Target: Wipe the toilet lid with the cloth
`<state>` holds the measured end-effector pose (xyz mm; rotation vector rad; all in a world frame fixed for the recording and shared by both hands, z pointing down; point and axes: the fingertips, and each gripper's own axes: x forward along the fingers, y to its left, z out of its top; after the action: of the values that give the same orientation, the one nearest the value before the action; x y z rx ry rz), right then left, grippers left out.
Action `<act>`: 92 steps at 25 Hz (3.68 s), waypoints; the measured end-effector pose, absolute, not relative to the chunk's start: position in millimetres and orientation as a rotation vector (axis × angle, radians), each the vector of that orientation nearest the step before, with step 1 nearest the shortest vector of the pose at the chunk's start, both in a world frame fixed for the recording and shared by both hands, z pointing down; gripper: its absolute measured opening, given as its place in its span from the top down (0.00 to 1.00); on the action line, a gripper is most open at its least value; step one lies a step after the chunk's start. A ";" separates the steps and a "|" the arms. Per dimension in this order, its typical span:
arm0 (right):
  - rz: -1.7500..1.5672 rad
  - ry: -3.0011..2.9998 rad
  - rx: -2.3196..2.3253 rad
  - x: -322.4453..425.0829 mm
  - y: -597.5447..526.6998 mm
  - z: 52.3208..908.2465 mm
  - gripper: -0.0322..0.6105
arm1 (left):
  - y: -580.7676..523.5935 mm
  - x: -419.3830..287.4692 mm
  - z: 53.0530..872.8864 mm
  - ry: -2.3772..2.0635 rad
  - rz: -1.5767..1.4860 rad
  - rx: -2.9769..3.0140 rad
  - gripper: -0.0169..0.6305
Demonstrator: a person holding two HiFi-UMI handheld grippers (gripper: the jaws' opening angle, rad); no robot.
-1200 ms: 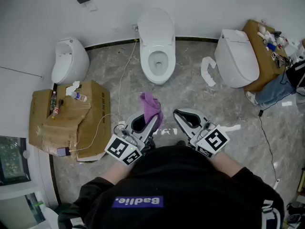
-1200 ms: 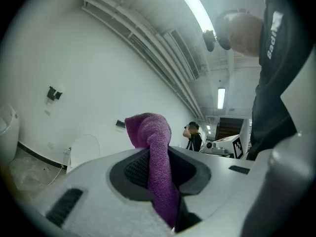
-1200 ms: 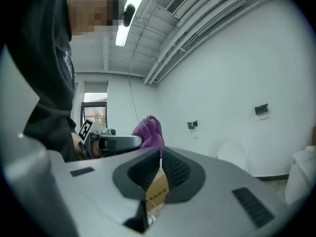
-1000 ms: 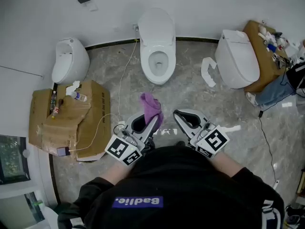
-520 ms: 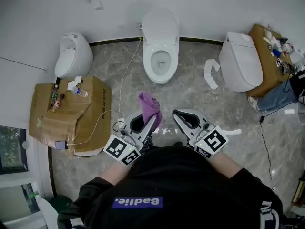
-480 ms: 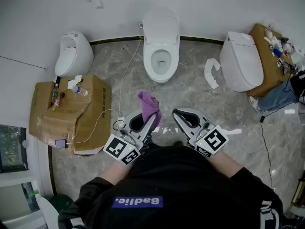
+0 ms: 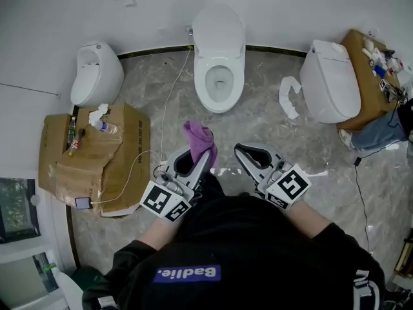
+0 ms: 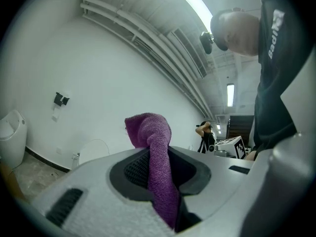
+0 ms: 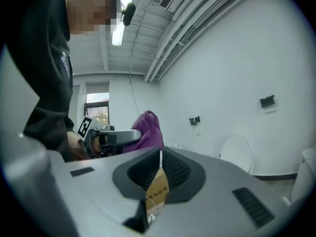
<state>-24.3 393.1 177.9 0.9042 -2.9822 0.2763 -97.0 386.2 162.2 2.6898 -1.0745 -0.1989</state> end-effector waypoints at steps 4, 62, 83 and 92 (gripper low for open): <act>0.296 -2.957 0.963 -45.7 347.1 177.3 0.89 | 336.8 -119.4 164.5 -1.023 -0.191 2.703 0.84; 0.424 -2.865 1.039 -13.6 -100.2 217.6 0.89 | -120.1 -102.6 198.3 -1.135 -0.114 2.665 0.84; 0.379 -2.690 1.134 39.2 -292.9 343.0 0.89 | -299.1 -97.4 349.5 -1.318 0.052 2.577 0.84; 0.420 -2.679 1.067 73.5 -380.7 412.0 0.89 | -375.1 -103.5 416.3 -1.548 0.144 2.415 0.84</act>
<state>73.5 -380.7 412.0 1.0667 -2.6785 0.4203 -103.5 -375.1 416.3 2.4153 -1.5482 0.1441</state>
